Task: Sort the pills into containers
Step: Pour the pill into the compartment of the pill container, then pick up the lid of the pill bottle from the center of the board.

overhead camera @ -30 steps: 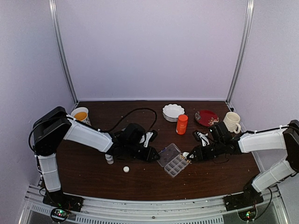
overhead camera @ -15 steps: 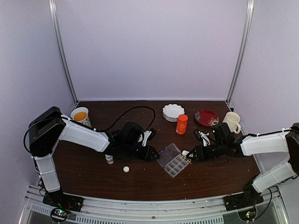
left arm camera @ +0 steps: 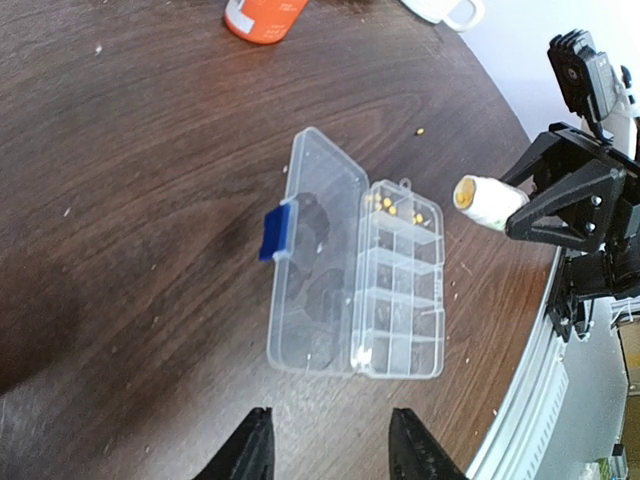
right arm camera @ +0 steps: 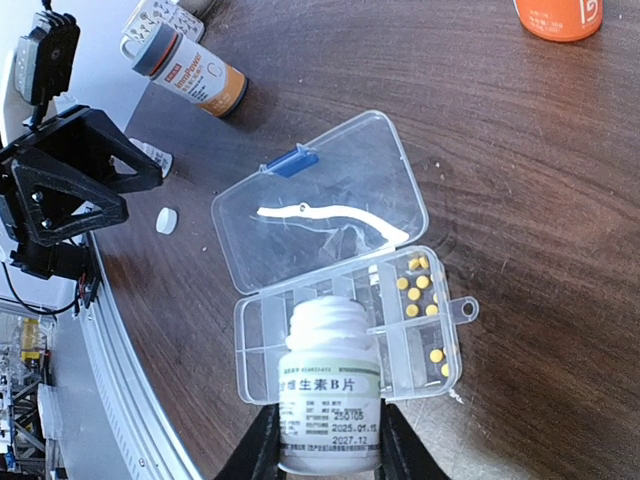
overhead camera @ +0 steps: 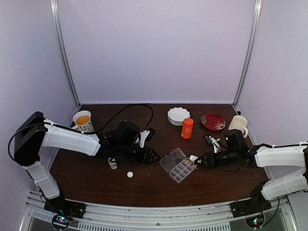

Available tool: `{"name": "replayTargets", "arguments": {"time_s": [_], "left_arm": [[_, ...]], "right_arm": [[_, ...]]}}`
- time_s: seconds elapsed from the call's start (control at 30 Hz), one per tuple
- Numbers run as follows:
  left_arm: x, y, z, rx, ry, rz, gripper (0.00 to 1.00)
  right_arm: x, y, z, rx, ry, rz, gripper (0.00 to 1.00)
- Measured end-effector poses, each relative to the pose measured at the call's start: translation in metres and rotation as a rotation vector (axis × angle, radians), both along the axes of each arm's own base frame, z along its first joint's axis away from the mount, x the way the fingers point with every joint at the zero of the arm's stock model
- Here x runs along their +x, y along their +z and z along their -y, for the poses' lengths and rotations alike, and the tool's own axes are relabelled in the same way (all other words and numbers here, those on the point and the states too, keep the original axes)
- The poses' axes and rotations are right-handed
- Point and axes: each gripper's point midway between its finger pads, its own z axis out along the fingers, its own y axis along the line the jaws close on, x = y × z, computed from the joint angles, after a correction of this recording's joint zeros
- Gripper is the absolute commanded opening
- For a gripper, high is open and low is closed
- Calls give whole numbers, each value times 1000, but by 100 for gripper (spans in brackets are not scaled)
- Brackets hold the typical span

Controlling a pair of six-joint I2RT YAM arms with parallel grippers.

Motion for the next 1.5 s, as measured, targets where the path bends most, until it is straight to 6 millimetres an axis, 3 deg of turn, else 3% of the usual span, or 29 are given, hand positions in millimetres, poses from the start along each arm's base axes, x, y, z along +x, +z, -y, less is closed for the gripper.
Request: {"name": "replayTargets", "arguments": {"time_s": [0.43,0.63,0.77,0.9,1.07,1.33,1.5], "left_arm": [[-17,-8,-40,96,45,-21,46],[-17,-2,-61,159,94,-7,60],[-19,-11,-79,233,130,-15,67],[-27,-30,-101,318,156,-40,69],[-34,-41,-122,389,180,-52,70],[-37,-37,-130,410,181,-13,69],[-43,-44,-133,456,162,-9,68]], "right_arm": [[-8,-24,13,-85,-34,-77,0],[-8,-25,14,-98,-37,-91,0],[-7,-16,11,-69,-31,-60,0],[-5,3,5,0,-12,4,0],[-4,44,-4,122,22,142,0],[-18,102,-6,286,78,371,0],[-26,163,-2,404,97,568,0]]}}
